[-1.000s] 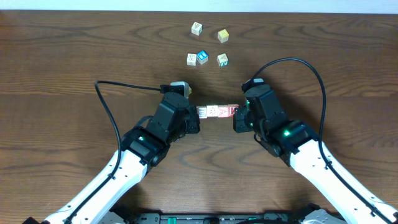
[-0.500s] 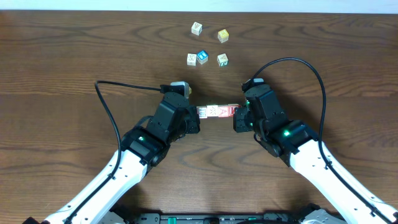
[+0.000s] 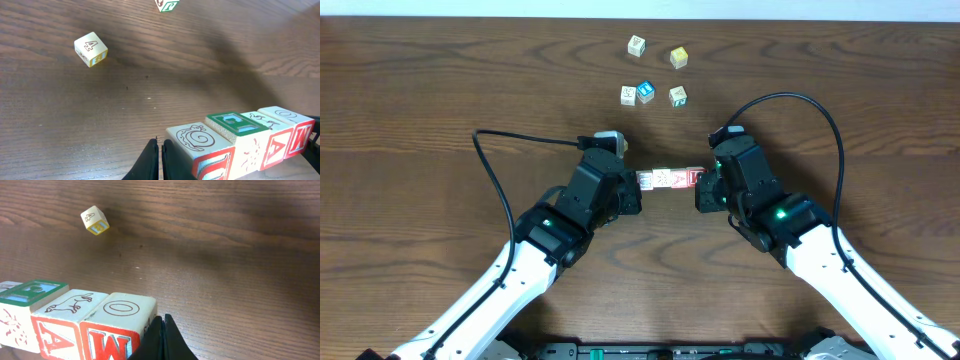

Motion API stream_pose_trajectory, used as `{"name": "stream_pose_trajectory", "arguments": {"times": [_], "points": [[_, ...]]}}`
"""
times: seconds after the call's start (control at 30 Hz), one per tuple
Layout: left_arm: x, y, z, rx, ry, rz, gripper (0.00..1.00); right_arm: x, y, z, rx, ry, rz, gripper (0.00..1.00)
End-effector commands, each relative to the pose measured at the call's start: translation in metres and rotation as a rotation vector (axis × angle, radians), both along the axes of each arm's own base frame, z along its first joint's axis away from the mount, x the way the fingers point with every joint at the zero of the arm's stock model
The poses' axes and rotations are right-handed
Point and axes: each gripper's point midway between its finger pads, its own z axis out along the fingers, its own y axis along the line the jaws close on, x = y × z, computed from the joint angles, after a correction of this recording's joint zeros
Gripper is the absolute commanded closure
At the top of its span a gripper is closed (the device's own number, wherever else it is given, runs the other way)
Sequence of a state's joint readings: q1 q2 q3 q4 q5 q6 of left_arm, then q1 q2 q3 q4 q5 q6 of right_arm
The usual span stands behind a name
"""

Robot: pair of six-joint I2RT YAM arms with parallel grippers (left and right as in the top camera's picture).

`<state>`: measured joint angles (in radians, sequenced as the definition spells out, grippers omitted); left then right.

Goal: Lift 4 blocks

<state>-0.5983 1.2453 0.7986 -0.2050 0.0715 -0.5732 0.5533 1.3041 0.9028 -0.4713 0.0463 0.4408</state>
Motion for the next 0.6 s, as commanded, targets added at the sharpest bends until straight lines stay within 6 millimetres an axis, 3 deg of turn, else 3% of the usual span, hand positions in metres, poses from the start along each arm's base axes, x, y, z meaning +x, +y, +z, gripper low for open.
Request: {"name": "stream_pose_trajectory", "arguments": {"times": [0.0,0.57], "points": [[-0.013,-0.043,0.041,-0.158,-0.025,-0.164,0.93,-0.026,0.062,0.03,0.194,0.022,0.224,0.99],[-0.013,-0.043,0.027,-0.139,0.017,-0.157,0.93,-0.022,0.061,0.016,0.161,0.048,0.207,0.99]]}}
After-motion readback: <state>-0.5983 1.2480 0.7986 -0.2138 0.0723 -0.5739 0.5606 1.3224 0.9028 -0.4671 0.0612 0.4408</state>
